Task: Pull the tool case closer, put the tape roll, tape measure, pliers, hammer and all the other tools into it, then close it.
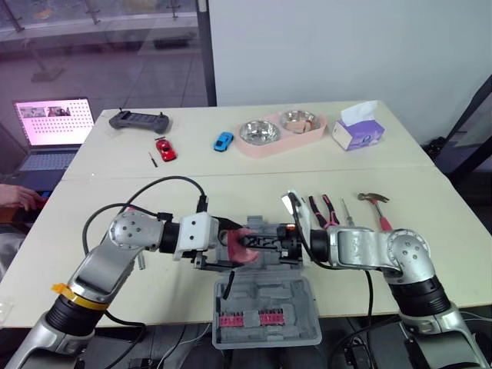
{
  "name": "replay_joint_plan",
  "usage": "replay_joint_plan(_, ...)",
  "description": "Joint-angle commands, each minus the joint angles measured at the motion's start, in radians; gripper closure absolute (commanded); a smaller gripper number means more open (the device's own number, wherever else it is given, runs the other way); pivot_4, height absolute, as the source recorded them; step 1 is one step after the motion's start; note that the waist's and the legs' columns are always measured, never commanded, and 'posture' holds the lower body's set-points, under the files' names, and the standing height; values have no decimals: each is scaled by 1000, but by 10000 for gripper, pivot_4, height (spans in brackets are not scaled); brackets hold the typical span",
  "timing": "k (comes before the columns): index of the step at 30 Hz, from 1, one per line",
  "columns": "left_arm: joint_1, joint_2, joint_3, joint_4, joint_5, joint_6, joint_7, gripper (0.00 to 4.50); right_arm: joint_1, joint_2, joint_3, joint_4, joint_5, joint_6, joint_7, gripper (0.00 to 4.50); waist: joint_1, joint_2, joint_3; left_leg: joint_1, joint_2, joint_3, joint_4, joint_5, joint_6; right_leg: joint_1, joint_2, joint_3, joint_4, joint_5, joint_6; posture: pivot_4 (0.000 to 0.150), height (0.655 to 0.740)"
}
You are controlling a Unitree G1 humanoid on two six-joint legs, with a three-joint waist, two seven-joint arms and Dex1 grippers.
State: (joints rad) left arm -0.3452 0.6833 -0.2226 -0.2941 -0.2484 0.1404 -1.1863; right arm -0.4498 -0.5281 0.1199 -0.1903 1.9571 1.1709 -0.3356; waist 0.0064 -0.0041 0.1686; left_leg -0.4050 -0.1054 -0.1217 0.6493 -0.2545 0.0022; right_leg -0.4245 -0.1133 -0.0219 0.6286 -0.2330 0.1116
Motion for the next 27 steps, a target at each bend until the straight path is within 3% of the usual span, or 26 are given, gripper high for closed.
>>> replay_joint_plan(1,21,-3,12,11,-22,5,3,10727,-11,13,-52,-21,15,3,28,40028,0,0,0,0,0,0,0,0,0,0,0,0,0,0,0,1500,7400)
replay_joint_plan(3,27,-6,15,15,-29,5,3,745,-12,18,-63,-22,15,3,36,40029,0,0,0,0,0,0,0,0,0,0,0,0,0,0,0,1500,7400)
replay_joint_plan(6,44,-18,36,32,-56,-1,5,308,-17,-46,-93,9,15,50,111,40029,0,0,0,0,0,0,0,0,0,0,0,0,0,0,0,1500,7400)
replay_joint_plan(10,93,-26,131,41,-209,42,-30,308,-51,-205,-125,120,15,154,257,40029,5,0,0,0,-1,1,1,0,0,0,-1,0,0,0,0,1500,7400)
replay_joint_plan(15,273,87,250,16,-299,51,-141,308,-22,-514,-132,292,15,295,436,40029,1,0,0,0,1,3,-1,-1,1,0,-1,0,-1,0,0,1500,7400)
replay_joint_plan(18,375,122,289,1,-309,14,-179,308,69,-620,-122,326,15,300,439,40029,4,0,0,0,3,4,-1,-1,2,0,-2,1,-3,-2,-4,1500,7400)
replay_joint_plan(21,410,115,298,-14,-320,37,-151,308,157,-632,-136,308,15,257,398,40029,7,1,0,-1,5,5,0,-1,2,1,-3,2,-7,-2,-5,1500,7400)
replay_joint_plan(25,447,20,309,-2,-316,-60,-119,308,271,-572,-148,254,15,168,285,40029,7,2,-1,-1,5,8,1,-1,3,3,-3,3,-10,-1,-5,1500,7400)
replay_joint_plan(27,456,23,298,13,-302,-103,-169,308,304,-546,-142,224,15,130,228,40029,7,2,-1,-2,5,8,0,-1,3,3,-3,3,-11,-1,-5,1500,7400)
